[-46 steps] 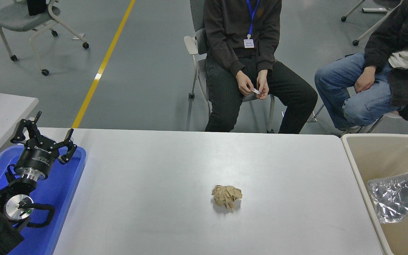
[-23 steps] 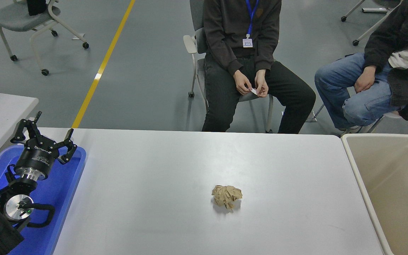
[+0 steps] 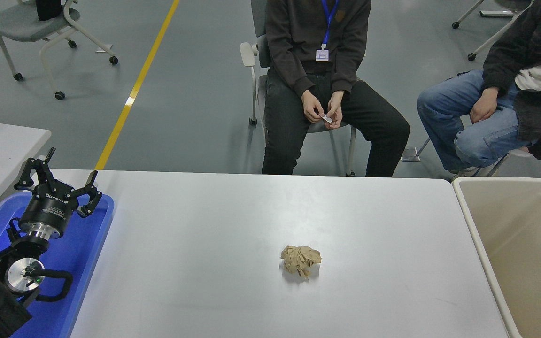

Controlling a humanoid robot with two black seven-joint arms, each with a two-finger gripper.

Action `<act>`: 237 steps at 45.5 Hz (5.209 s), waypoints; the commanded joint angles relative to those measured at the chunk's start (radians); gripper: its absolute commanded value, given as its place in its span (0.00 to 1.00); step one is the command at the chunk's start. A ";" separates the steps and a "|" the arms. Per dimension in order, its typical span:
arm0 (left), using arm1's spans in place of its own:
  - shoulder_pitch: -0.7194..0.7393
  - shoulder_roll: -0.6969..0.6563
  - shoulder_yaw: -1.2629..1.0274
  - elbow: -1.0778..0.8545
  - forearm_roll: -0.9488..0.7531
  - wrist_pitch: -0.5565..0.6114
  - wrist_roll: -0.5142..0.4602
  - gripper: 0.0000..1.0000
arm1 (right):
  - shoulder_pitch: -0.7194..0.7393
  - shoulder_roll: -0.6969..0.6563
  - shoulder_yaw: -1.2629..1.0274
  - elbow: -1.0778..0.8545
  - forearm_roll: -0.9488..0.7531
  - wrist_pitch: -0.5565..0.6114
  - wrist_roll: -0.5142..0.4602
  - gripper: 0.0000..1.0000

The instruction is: Clean the table surface

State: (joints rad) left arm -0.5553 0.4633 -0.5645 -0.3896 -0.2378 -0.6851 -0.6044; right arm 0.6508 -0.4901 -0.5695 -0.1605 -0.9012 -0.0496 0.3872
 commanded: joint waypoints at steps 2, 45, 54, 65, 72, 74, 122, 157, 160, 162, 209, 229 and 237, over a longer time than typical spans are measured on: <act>0.000 0.000 0.000 0.000 0.000 -0.001 0.000 1.00 | 0.007 0.004 0.005 -0.004 0.041 -0.001 0.002 1.00; 0.000 0.000 0.000 0.000 0.000 0.001 0.000 1.00 | 0.087 -0.183 0.740 0.568 0.153 -0.148 -0.037 1.00; 0.000 0.000 0.000 0.000 0.000 -0.001 0.000 1.00 | 0.030 -0.179 0.968 0.720 0.300 -0.138 -0.038 1.00; 0.000 0.000 0.000 0.000 0.000 0.001 0.000 1.00 | -0.085 -0.114 1.293 0.857 0.400 0.000 -0.044 1.00; 0.000 0.000 0.000 0.000 0.000 -0.001 0.000 1.00 | -0.122 -0.030 1.407 0.866 0.459 0.076 -0.105 1.00; 0.000 0.000 0.000 0.000 0.000 0.001 0.000 1.00 | -0.132 -0.009 1.433 0.869 0.472 0.080 -0.119 1.00; 0.000 0.000 0.000 0.000 0.000 0.001 0.000 1.00 | -0.177 0.056 1.574 0.854 0.651 0.223 -0.080 1.00; 0.000 0.000 0.000 0.000 0.000 -0.001 0.000 1.00 | -0.172 0.048 1.412 0.998 0.639 0.223 -0.082 1.00; 0.000 0.000 0.000 0.000 0.000 0.001 0.000 1.00 | -0.148 0.042 1.372 1.010 0.601 0.224 -0.084 1.00; 0.000 0.000 0.000 0.000 0.000 0.001 0.000 1.00 | -0.126 0.035 1.314 1.032 0.543 0.224 -0.084 1.00; 0.000 0.000 0.000 0.000 0.000 0.001 0.000 1.00 | 0.521 -0.214 0.376 1.537 0.113 0.243 -0.287 1.00; 0.000 0.000 0.000 0.000 0.000 0.001 0.000 1.00 | 0.668 0.034 0.231 1.464 0.108 0.229 -0.501 1.00; 0.000 0.000 0.000 0.000 0.000 0.001 0.000 1.00 | 0.673 0.171 0.185 1.368 0.134 0.221 -0.536 1.00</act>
State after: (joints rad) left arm -0.5554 0.4634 -0.5645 -0.3895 -0.2378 -0.6842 -0.6044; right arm 1.2834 -0.4821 -0.3000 1.2975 -0.7797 0.1812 -0.0844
